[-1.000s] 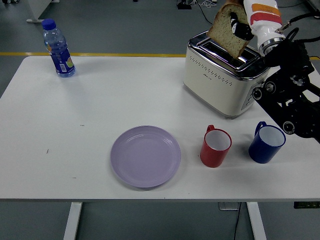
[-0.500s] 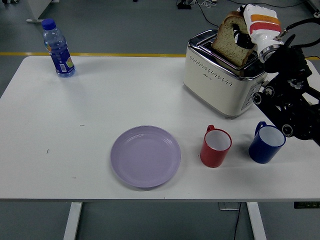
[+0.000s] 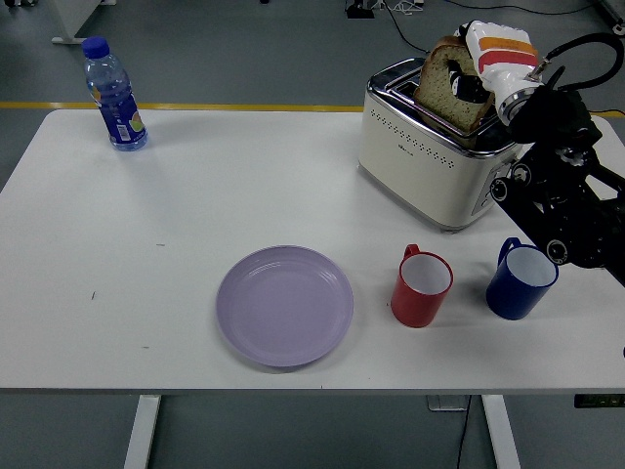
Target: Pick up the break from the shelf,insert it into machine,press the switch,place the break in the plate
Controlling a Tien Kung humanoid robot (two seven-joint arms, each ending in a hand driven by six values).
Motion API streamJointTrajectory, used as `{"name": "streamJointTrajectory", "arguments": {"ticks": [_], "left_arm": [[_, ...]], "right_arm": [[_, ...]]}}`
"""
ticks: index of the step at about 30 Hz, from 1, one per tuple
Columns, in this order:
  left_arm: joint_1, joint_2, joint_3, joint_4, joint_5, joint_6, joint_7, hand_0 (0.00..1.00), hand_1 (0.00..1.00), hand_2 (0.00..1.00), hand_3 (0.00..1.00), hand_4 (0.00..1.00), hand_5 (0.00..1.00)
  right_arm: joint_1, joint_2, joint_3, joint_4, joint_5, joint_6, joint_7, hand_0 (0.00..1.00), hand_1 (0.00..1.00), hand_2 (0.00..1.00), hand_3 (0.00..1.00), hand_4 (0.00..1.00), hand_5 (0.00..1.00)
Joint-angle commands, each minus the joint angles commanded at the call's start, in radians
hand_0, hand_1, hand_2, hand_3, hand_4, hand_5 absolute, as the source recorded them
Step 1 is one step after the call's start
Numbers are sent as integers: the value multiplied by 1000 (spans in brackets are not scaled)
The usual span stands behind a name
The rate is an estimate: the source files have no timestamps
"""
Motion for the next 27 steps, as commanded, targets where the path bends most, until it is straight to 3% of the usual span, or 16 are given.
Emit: {"name": "streamJointTrajectory", "arguments": {"ticks": [3, 4, 9, 10, 18, 21, 24, 26, 27], "left_arm": [[0, 0, 0, 0, -1, 0, 0, 673, 690, 676, 555, 287, 868], [0, 0, 1, 0, -1, 1, 0, 673, 691, 676, 554, 287, 866], [0, -1, 2, 0, 1, 1, 0, 673, 691, 676, 554, 287, 866], [-1, -1, 3, 0, 0, 2, -1, 673, 690, 676, 554, 287, 867], [-1, -1, 4, 0, -2, 2, -2, 672, 691, 677, 553, 286, 869], [0, -1, 3, 0, -2, 3, -2, 672, 691, 677, 553, 286, 869], [3, -1, 4, 0, -5, 4, -2, 673, 690, 678, 553, 285, 869], [4, -1, 3, 0, -5, 5, -3, 673, 690, 678, 553, 285, 869], [6, -1, 0, 0, -3, 5, -2, 673, 690, 678, 553, 285, 869]], "right_arm": [[0, 1, 2, 0, 3, 12, 4, 438, 501, 579, 685, 662, 86], [0, 1, 3, 1, 2, 18, 4, 735, 703, 784, 842, 755, 177], [3, 3, 5, 1, 19, 45, 17, 735, 703, 784, 842, 755, 177], [3, 3, 7, 3, 22, 45, 20, 852, 828, 926, 941, 807, 216], [-4, -15, 28, 42, 35, 24, 32, 876, 851, 950, 958, 824, 233], [-18, -38, 48, 85, 40, 12, 31, 876, 851, 950, 958, 824, 233], [-64, -94, 82, 170, 70, -52, 13, 862, 846, 938, 943, 822, 248], [-74, -106, 87, 191, 76, -78, 5, 862, 846, 938, 943, 822, 248], [-92, -123, 93, 219, 107, -115, -8, 862, 846, 938, 943, 822, 248]]}}
